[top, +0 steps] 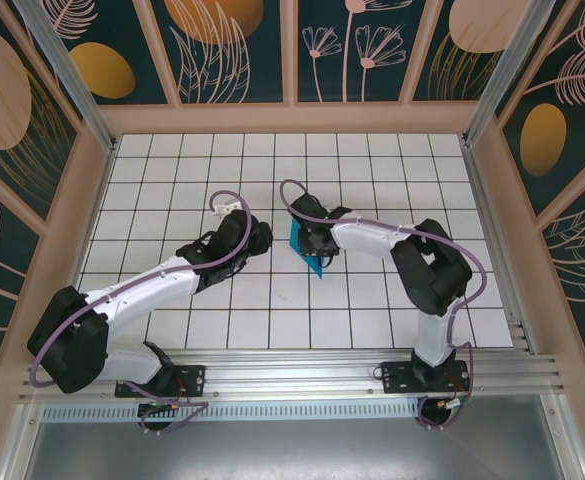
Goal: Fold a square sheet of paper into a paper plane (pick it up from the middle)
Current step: Move a paper plane to the center of the table.
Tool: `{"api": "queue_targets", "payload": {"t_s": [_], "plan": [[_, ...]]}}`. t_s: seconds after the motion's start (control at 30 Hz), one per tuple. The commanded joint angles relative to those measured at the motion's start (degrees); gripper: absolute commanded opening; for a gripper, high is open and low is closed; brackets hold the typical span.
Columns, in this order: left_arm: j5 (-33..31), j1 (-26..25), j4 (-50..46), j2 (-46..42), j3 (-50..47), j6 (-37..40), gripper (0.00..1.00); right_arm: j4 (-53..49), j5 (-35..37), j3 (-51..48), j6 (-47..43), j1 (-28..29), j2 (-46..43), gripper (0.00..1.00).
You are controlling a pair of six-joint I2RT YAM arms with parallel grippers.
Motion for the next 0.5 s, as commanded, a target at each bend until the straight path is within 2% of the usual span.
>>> {"api": "queue_targets", "payload": {"t_s": [0.0, 0.13, 0.27, 0.33, 0.4, 0.47], "plan": [[-3.0, 0.2, -0.6, -0.1, 0.5, -0.3, 0.51, -1.3, 2.0, 1.8, -1.4, 1.2, -6.1, 0.36], [-5.4, 0.2, -1.1, -1.2, 0.3, 0.3, 0.51, -0.2, 7.5, 0.8, -2.9, 2.3, -13.4, 0.43], [-10.5, 0.3, -2.2, -2.7, 0.0, 1.8, 0.53, 2.5, 19.4, -2.8, -5.3, 2.7, -24.3, 0.50], [-14.3, 0.6, -3.0, -3.7, -0.3, 3.3, 0.57, 4.7, 27.3, -5.8, -7.1, 2.3, -30.1, 0.60], [-18.8, 1.4, -2.8, -5.1, -1.6, 5.6, 0.68, 8.1, 33.9, -10.4, -9.5, -0.4, -35.2, 0.71], [-21.1, 3.6, -1.4, -6.9, -3.8, 7.9, 0.77, 11.6, 34.5, -14.9, -11.7, -6.3, -38.3, 0.89]]}}
